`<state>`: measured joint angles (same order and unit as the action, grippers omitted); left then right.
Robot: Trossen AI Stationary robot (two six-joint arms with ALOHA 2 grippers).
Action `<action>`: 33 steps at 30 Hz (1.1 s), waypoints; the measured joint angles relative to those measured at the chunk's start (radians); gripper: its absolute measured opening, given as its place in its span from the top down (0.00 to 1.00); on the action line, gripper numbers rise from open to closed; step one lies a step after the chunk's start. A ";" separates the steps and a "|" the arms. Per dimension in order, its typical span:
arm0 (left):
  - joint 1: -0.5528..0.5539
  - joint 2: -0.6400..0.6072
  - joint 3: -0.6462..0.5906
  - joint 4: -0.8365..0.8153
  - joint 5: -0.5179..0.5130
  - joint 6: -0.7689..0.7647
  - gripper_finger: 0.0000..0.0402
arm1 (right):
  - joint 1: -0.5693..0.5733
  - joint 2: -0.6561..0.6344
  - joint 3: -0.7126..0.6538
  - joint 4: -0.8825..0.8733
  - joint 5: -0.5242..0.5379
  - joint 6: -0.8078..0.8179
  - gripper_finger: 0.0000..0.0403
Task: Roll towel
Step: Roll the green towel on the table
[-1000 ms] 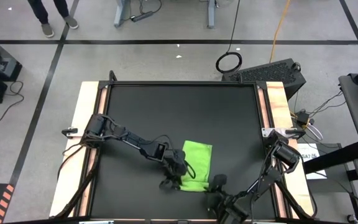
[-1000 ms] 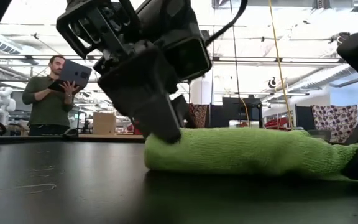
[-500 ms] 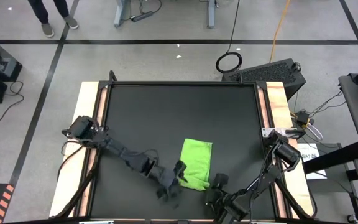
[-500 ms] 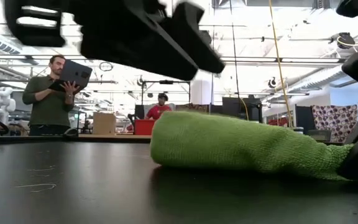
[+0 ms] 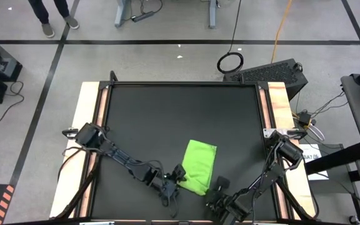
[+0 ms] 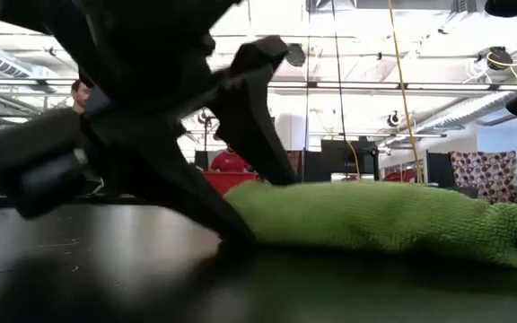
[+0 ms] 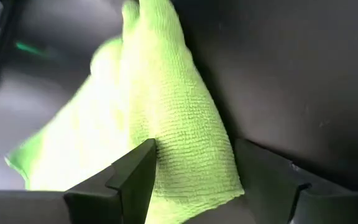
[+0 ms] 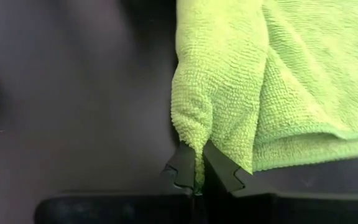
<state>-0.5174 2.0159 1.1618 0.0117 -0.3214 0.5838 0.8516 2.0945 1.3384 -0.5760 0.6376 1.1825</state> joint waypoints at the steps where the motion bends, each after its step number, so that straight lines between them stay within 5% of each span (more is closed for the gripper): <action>1: 0.005 0.004 0.000 0.001 -0.002 0.000 0.45 | -0.001 0.000 0.000 0.008 -0.007 -0.010 1.00; 9: 0.014 0.010 0.000 -0.012 -0.010 -0.020 0.51 | -0.005 -0.005 0.001 0.053 -0.040 -0.076 1.00; 16: 0.015 0.017 0.003 -0.065 0.060 -0.055 0.85 | -0.014 -0.008 0.001 0.077 -0.067 -0.148 0.95; 19: 0.029 0.016 0.003 -0.081 0.139 -0.098 0.97 | -0.013 -0.024 0.001 0.072 -0.051 -0.197 0.88; 28: 0.139 0.017 0.003 -0.088 0.542 -0.329 0.98 | 0.022 -0.093 0.002 0.123 0.042 -0.469 0.49; 33: 0.202 0.021 0.000 -0.078 0.763 -0.471 0.98 | 0.050 -0.042 0.003 0.232 0.065 -0.737 0.43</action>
<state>-0.3158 2.0365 1.1622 -0.0661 0.4415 0.1125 0.9014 2.0523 1.3416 -0.3440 0.7024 0.4453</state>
